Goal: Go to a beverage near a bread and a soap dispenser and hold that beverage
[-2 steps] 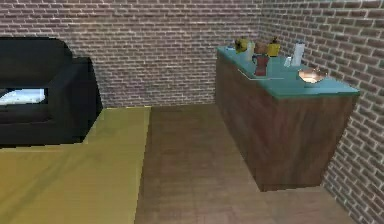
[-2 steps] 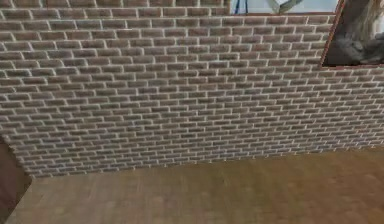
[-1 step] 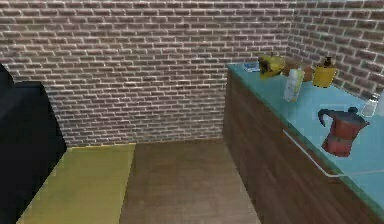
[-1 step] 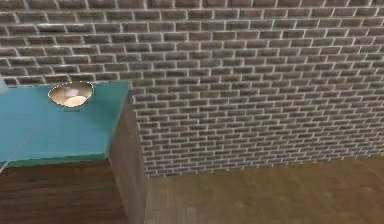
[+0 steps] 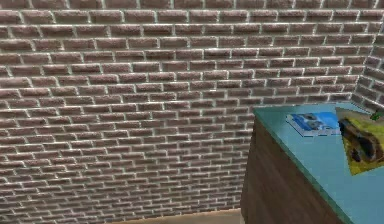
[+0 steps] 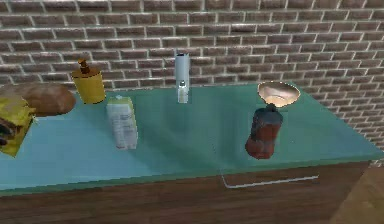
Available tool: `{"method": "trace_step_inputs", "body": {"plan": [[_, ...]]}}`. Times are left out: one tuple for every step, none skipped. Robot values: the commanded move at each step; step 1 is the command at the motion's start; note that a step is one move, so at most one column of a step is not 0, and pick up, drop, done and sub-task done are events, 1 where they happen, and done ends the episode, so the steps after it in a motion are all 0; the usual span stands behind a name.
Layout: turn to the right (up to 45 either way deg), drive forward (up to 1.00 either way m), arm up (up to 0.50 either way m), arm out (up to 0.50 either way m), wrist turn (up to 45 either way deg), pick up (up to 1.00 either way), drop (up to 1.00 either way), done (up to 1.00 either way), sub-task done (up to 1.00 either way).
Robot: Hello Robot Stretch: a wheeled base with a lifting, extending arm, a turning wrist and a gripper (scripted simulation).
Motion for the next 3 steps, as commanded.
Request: {"method": "trace_step_inputs", "body": {"plan": [[45.0, 0.0, 0.0, 0.0, 0.0, 0.0, 0.0, 0.0, 0.0], [-45.0, 0.0, 0.0, 0.0, 0.0, 0.0, 0.0, 0.0, 0.0], [-12.0, 0.0, 0.0, 0.0, 0.0, 0.0, 0.0, 0.0, 0.0]]}}
